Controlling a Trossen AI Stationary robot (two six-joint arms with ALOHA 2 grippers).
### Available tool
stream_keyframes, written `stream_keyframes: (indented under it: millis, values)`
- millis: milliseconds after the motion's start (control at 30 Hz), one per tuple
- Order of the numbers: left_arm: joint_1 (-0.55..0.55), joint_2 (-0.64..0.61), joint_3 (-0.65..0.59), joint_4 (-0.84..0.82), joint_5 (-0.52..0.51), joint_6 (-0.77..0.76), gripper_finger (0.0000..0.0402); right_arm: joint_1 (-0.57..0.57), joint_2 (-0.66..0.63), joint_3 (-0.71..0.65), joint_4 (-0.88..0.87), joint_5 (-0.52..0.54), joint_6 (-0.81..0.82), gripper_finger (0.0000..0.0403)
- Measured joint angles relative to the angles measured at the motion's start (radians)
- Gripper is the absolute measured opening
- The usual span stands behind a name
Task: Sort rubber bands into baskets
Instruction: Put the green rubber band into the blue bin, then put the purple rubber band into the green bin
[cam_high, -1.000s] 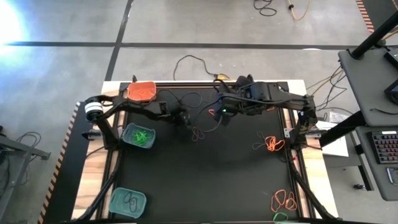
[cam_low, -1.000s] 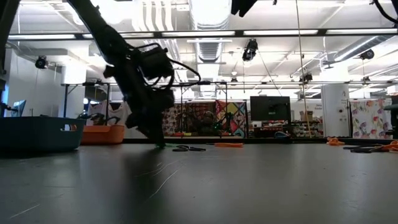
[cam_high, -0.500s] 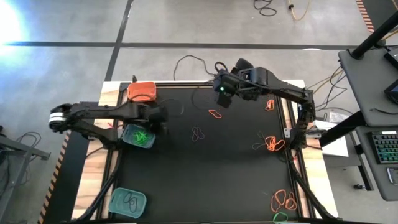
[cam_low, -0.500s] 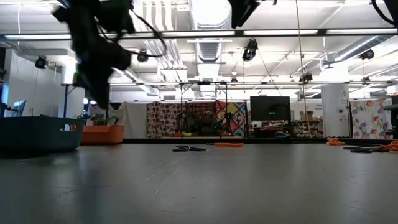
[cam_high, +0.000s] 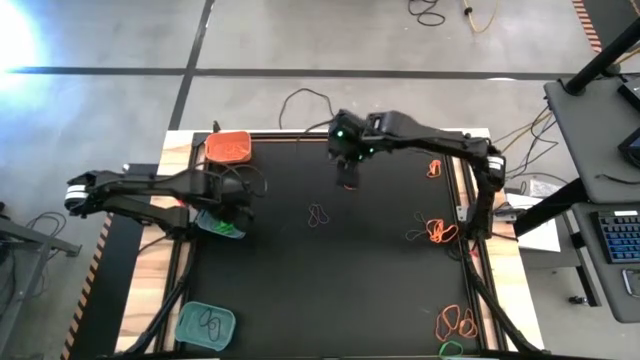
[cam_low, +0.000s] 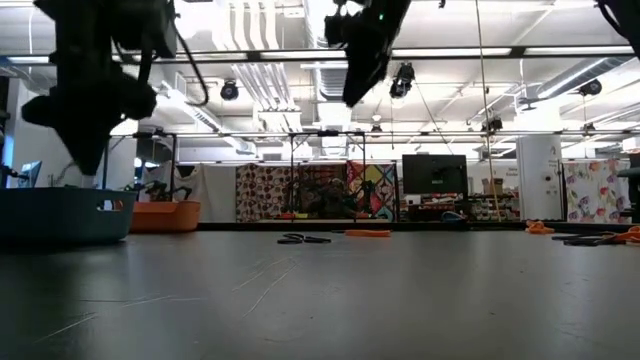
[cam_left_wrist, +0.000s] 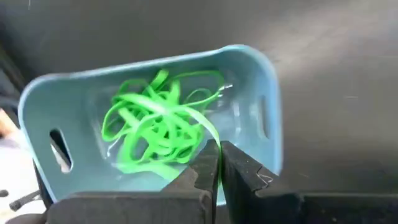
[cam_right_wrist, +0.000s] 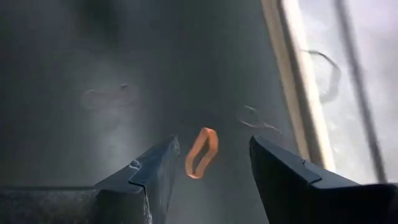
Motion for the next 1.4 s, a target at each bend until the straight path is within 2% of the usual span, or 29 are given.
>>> stream_keyframes:
  millis: [67, 233, 367, 533, 600, 733, 833, 967, 1067, 1133, 1200, 1300, 1400]
  values:
    - [0.0, 0.011, -0.032, 0.024, 0.001, -0.014, 0.0, 0.014, 0.0, -0.07, 0.048, -0.04, -0.008, 0.0192]
    - [0.001, 0.035, -0.071, 0.018, -0.024, -0.013, 0.0004, 0.052, 0.0, -0.235, 0.134, -0.048, 0.015, 0.0192]
    - [0.002, 0.036, -0.086, 0.018, -0.04, 0.02, 0.0028, 0.085, 0.0, -0.34, 0.204, -0.049, 0.076, 0.0192]
    - [0.0, 0.026, -0.099, 0.007, -0.022, 0.077, 0.0086, 0.122, 0.0, -0.367, 0.221, -0.029, 0.211, 0.0192]
    - [0.0, 0.022, -0.086, -0.009, -0.021, 0.112, 0.0113, 0.132, -0.01, -0.357, 0.214, 0.015, 0.292, 0.0192]
    - [0.0, 0.018, 0.001, -0.044, -0.023, 0.155, 0.017, 0.153, -0.078, -0.324, 0.145, 0.096, 0.491, 0.0192]
    - [0.0, 0.017, 0.09, -0.034, -0.073, 0.2, 0.0207, 0.188, -0.161, -0.321, 0.075, 0.12, 0.624, 0.0192]
    - [0.001, 0.023, 0.174, 0.141, -0.134, 0.383, 0.0236, 0.264, -0.27, -0.355, 0.028, 0.116, 0.819, 0.0192]
    - [0.011, 0.035, 0.176, 0.389, -0.077, 0.501, 0.0238, 0.333, -0.325, -0.409, 0.018, 0.117, 0.998, 0.0192]
    - [0.036, 0.063, 0.158, 0.534, 0.036, 0.509, 0.0233, 0.381, -0.345, -0.458, -0.009, 0.117, 1.123, 0.0192]
    - [0.056, 0.107, 0.139, 0.632, 0.104, 0.51, 0.0228, 0.423, -0.357, -0.511, -0.05, 0.126, 1.271, 0.0192]
    - [0.066, 0.181, 0.121, 0.736, 0.11, 0.511, 0.022, 0.47, -0.359, -0.611, -0.097, 0.144, 1.531, 0.0192]
    - [0.066, 0.263, 0.12, 0.827, 0.111, 0.513, 0.0215, 0.477, -0.358, -0.721, -0.102, 0.099, 1.701, 0.0192]
